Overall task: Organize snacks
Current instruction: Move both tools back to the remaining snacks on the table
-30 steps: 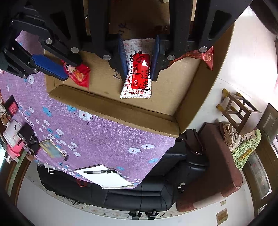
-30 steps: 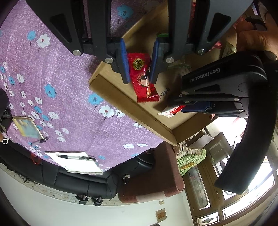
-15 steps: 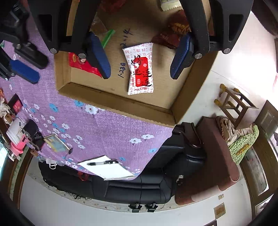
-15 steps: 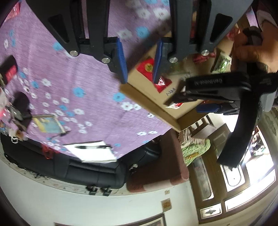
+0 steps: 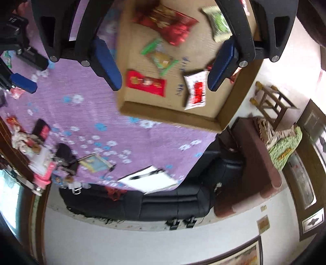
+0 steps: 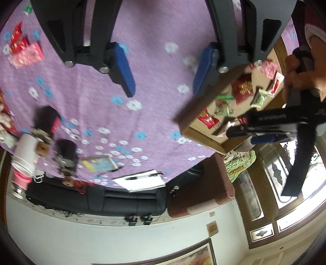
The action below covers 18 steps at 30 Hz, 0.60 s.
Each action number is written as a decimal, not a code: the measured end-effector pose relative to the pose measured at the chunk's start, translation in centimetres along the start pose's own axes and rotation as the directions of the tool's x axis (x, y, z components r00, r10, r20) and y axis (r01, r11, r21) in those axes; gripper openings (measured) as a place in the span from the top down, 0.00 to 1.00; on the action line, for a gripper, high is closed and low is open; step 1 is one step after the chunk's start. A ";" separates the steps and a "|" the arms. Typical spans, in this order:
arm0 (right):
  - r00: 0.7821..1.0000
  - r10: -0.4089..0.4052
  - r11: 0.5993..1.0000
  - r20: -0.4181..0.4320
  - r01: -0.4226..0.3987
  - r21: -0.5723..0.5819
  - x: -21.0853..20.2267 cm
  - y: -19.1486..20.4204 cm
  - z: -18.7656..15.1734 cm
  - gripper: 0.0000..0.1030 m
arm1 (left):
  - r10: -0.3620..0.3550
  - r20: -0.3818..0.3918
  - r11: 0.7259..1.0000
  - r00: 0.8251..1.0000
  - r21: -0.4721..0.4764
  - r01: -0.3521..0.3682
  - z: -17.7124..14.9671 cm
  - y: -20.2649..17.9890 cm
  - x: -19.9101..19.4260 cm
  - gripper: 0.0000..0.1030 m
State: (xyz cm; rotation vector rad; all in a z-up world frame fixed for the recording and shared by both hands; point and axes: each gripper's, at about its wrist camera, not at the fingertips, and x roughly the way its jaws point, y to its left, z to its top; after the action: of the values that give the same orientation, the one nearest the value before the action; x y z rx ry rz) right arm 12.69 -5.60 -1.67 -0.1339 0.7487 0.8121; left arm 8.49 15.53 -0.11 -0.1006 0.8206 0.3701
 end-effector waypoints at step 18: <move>0.971 -0.240 0.962 0.005 0.237 0.135 -11.4 -14.9 -9.4 0.35 | -0.176 -0.017 0.975 0.984 0.137 0.177 -3.6 -12.9 -3.3 0.10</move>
State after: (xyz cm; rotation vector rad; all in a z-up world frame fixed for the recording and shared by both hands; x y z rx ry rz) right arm 12.80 -26.52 -3.64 -0.0925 0.7487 0.5312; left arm 8.58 1.72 -0.91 -0.0449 0.8326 0.1451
